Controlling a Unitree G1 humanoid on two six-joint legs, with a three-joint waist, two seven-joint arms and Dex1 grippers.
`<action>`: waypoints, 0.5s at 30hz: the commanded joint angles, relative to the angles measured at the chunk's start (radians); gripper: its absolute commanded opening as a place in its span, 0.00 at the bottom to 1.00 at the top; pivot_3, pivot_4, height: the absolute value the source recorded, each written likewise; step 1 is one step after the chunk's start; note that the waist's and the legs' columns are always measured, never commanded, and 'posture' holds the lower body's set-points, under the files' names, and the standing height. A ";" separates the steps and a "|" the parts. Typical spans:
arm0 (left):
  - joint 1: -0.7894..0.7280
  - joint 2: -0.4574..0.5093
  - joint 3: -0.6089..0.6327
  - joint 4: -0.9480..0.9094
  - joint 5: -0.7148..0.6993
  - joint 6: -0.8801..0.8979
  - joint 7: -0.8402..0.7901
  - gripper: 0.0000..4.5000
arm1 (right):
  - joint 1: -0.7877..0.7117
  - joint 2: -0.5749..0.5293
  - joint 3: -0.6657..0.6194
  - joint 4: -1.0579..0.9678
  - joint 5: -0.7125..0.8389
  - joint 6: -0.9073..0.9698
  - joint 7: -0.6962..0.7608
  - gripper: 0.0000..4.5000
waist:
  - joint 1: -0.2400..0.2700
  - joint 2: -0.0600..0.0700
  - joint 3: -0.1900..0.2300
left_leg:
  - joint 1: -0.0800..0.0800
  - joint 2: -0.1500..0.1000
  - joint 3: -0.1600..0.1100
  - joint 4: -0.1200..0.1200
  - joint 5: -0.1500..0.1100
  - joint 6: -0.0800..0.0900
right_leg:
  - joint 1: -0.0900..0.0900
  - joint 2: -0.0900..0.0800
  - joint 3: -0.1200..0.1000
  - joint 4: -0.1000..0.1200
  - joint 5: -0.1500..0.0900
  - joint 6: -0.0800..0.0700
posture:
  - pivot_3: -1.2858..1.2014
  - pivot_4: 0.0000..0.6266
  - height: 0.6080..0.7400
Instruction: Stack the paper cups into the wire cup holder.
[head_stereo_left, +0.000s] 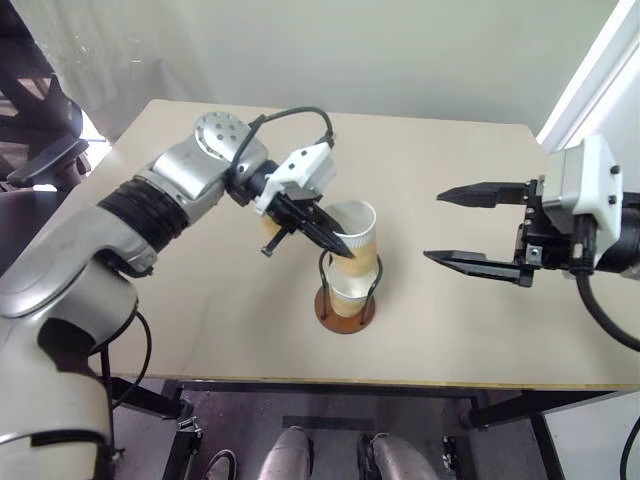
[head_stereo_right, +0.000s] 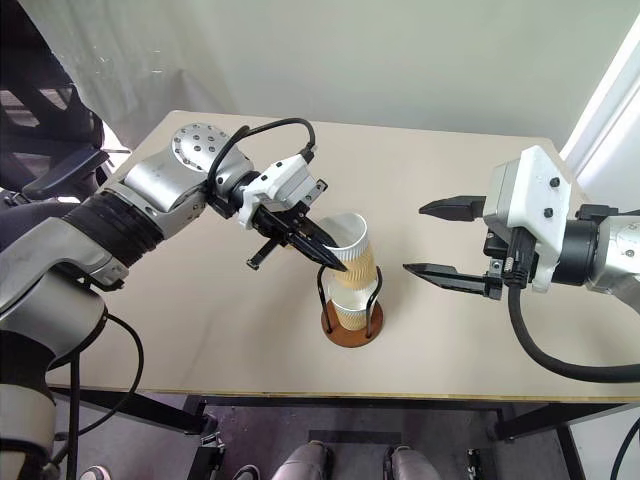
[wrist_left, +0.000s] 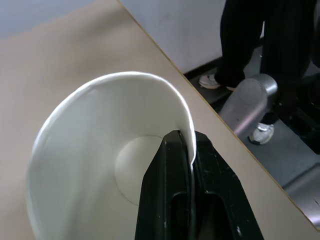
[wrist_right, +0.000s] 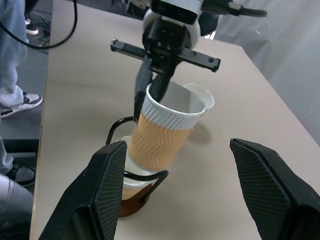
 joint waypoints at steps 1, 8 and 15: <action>-0.036 -0.013 -0.003 0.013 -0.001 -0.043 -0.043 0.01 | -0.005 -0.020 -0.046 -0.027 0.027 -0.002 -0.029 0.75 | 0.001 0.000 0.000 | -0.001 -0.001 0.000 0.001 0.000 0.001 | 0.000 0.000 0.000 0.000 0.000 0.001 | 0.52 0.24 1.00; -0.031 -0.047 0.003 0.022 0.001 -0.049 -0.043 0.01 | 0.003 -0.035 -0.049 -0.037 0.050 -0.001 -0.056 0.75 | 0.001 0.001 0.000 | -0.004 -0.003 0.000 0.010 -0.004 0.006 | 0.000 -0.001 0.002 0.000 0.002 0.006 | 0.52 0.24 1.00; -0.039 -0.049 -0.002 0.013 -0.001 -0.047 -0.043 0.01 | 0.019 -0.053 -0.067 -0.048 0.073 0.001 -0.073 0.75 | 0.001 0.001 0.000 | -0.005 -0.005 0.001 0.012 -0.003 0.007 | 0.000 -0.002 0.004 0.000 0.003 0.008 | 0.52 0.24 1.00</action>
